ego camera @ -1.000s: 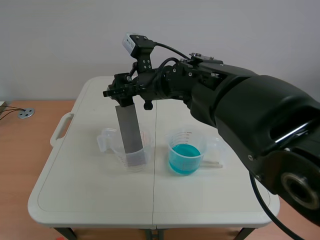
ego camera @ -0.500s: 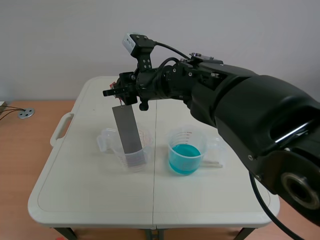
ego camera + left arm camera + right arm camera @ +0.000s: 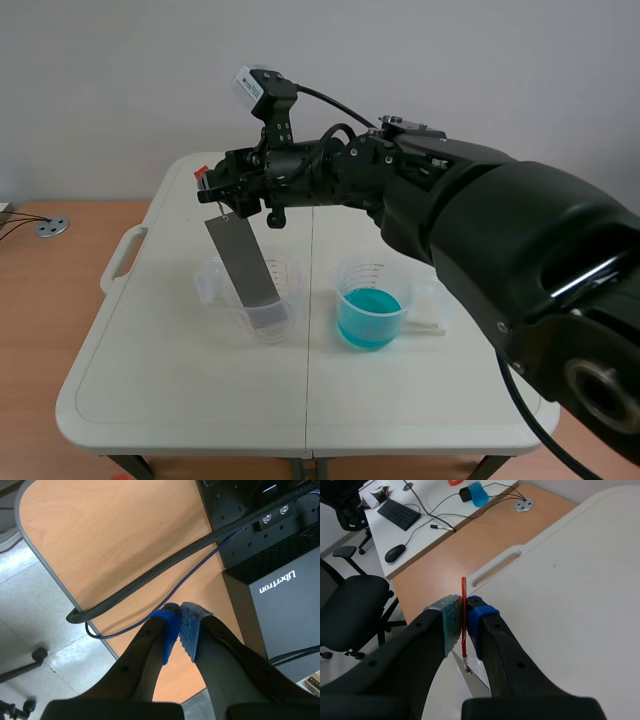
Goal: Hold the metal plate by the orange handle, dip it into the blue solution, take it out and point at it, then put the plate back in the beaker on the left.
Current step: 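Move the plate over the blue solution, then point at the plate with the left hand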
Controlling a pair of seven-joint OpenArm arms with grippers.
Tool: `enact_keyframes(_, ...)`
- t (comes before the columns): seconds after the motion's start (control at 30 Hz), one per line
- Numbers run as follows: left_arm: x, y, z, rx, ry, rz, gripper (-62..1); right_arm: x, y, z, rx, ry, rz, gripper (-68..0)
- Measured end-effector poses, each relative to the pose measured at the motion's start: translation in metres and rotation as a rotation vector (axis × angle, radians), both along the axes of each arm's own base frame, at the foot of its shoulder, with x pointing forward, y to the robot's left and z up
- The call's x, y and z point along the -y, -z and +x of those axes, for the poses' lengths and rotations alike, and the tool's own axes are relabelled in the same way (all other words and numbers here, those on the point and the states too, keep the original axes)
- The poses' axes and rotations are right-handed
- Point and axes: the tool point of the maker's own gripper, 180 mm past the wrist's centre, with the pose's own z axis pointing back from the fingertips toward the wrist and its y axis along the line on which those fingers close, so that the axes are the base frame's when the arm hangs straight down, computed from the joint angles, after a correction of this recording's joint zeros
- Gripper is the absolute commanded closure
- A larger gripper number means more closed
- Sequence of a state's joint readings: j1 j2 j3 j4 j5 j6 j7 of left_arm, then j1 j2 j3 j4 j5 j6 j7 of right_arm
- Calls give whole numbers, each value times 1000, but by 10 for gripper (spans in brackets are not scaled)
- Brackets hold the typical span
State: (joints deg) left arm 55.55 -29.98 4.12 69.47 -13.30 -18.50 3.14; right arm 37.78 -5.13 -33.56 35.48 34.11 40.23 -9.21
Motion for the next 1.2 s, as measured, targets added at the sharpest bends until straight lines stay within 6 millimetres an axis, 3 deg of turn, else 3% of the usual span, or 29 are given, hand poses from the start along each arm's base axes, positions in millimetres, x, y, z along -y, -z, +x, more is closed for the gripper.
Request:
enact_keyframes(0.33, 0, 0, 0, 0, 0, 0, -24, -1, -3, -4, 9, -15, 32, -11)
enact_keyframes(0.57, 0, 0, 0, 0, 0, 0, -24, 16, -8, 3, 50, 14, 38, -11)
enact_keyframes(1.2, 3, -3, 10, 53, -17, -24, -24, 29, -86, -36, 338, -57, 103, -11)
